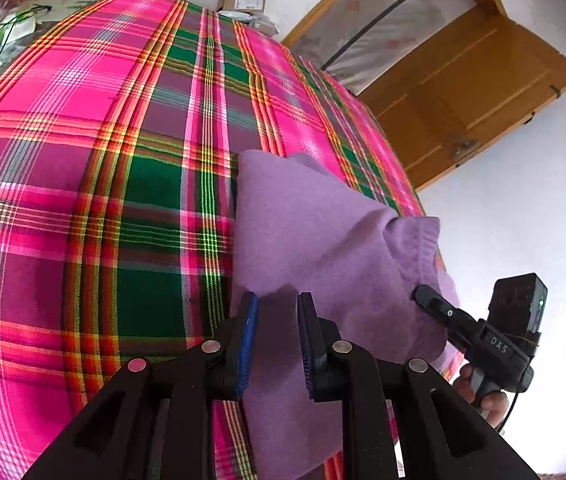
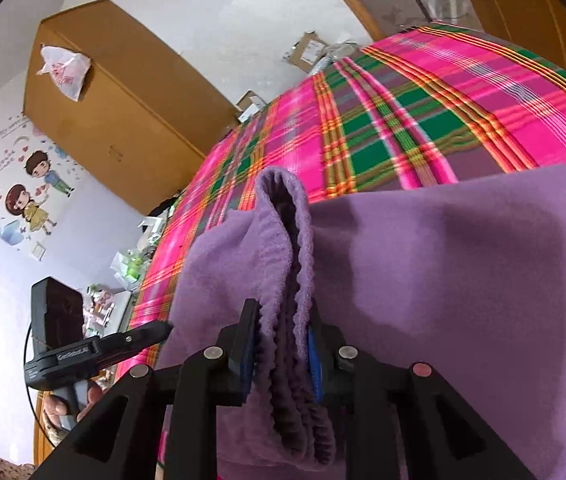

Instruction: Fold clothes

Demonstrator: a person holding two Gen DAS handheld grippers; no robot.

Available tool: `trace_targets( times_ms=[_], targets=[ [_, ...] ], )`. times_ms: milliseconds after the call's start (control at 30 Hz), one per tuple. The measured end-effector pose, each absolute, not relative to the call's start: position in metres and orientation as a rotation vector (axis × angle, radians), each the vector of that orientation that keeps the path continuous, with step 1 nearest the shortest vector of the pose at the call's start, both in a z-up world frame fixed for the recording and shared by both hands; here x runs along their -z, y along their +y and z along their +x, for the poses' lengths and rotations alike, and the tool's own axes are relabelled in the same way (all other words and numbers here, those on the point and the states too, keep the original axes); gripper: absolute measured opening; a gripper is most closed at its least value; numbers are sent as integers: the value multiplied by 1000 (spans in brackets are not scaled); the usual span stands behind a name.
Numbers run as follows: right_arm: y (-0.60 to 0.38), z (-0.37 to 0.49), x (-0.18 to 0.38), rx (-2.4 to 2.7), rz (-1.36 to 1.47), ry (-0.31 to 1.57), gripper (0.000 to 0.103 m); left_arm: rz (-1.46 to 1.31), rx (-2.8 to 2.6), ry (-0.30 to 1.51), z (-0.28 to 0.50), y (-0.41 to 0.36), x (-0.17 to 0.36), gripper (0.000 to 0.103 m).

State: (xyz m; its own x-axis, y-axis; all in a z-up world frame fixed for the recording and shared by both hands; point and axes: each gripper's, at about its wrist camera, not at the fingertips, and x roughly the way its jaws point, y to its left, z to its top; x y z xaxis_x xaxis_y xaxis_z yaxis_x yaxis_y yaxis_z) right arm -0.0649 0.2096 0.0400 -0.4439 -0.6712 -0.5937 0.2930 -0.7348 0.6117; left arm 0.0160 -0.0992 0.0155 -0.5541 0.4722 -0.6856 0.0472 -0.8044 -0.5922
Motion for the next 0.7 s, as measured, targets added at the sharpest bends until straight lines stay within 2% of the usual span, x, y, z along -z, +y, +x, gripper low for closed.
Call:
trace_targets(
  times_ms=[167, 367, 633, 667, 700],
  targets=[
    [213, -64, -41, 2236, 1162, -529, 26, -1329, -2424, -829, 15, -99, -13, 19],
    [210, -63, -69, 2377, 1042, -342, 30, -1319, -2446, -823, 11, -101, -17, 19],
    [188, -99, -76, 2298, 1067, -311, 30, -1326, -2462, -810, 2, -100, -19, 19],
    [187, -102, -75, 2293, 1077, -315, 29, -1327, -2465, -808, 1, -100, -19, 19],
    [186, -104, -74, 2287, 1077, -327, 20, -1327, -2469, -807, 0, -100, -19, 19]
  ],
)
